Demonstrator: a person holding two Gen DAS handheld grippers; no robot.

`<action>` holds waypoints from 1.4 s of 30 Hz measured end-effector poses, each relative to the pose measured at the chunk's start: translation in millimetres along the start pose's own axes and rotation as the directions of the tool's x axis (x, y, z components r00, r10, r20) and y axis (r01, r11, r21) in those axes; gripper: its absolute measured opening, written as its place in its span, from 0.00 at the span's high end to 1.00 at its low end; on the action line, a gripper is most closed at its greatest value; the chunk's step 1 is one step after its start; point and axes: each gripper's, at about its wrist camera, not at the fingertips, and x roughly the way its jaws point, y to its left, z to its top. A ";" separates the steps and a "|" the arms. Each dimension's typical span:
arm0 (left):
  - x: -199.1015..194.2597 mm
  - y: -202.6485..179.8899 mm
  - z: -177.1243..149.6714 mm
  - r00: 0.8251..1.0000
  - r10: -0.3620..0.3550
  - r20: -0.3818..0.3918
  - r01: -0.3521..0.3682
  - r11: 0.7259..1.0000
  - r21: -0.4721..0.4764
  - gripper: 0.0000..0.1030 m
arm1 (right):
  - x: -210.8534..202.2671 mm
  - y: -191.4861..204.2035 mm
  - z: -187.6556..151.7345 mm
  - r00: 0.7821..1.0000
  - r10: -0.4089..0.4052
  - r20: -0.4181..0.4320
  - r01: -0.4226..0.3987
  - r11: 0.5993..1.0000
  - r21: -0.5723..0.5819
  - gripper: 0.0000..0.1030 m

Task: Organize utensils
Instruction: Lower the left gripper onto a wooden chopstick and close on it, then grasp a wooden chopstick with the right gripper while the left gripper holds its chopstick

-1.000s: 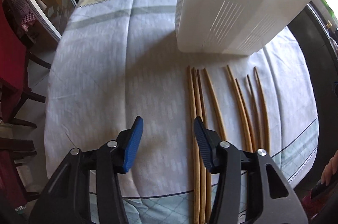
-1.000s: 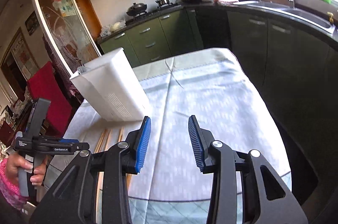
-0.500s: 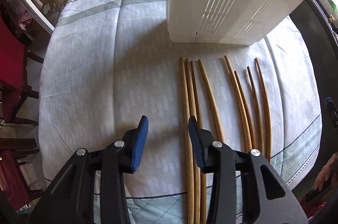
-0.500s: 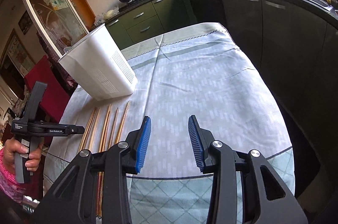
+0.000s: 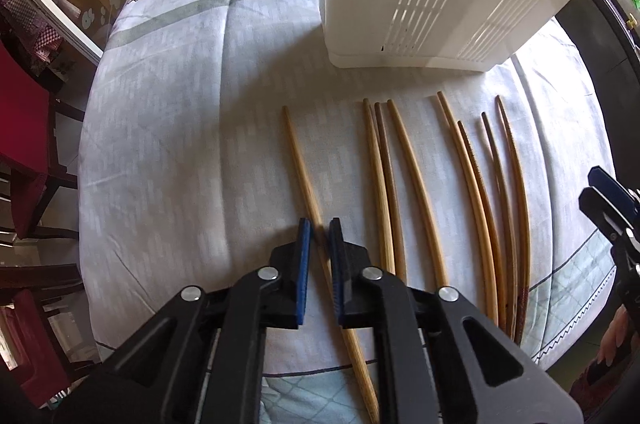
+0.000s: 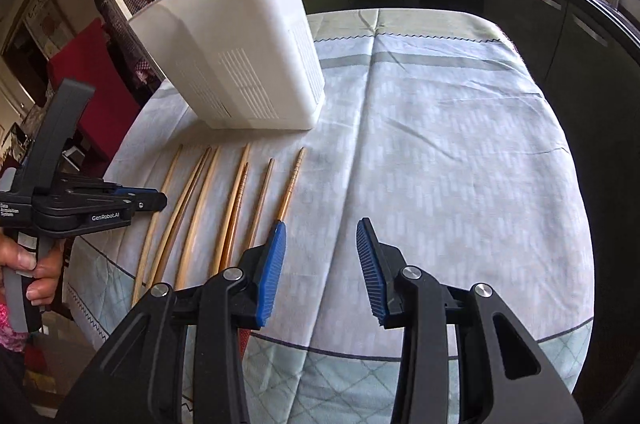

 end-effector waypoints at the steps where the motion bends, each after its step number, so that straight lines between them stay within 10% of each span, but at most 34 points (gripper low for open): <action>1: 0.4 1.9 0.3 1.000 0.003 0.000 -0.003 1.000 -0.002 0.91 | 7.2 3.8 2.5 1.000 0.003 -0.020 -0.003 1.000 -0.003 0.64; 19: -33.7 37.3 -13.6 0.994 0.012 0.112 -0.010 1.000 -0.017 0.92 | 63.0 46.3 17.0 0.981 -0.163 -0.108 0.150 0.981 -0.122 0.74; 33: -93.9 32.4 -33.0 0.955 0.034 0.294 -0.035 0.999 0.000 0.93 | 74.9 51.9 36.8 0.983 -0.146 -0.108 0.136 0.986 -0.093 0.94; 42: -38.9 49.7 -12.2 0.993 0.014 0.116 -0.007 0.998 -0.066 0.93 | 77.2 46.4 42.8 0.984 -0.139 -0.111 0.128 0.987 -0.094 0.94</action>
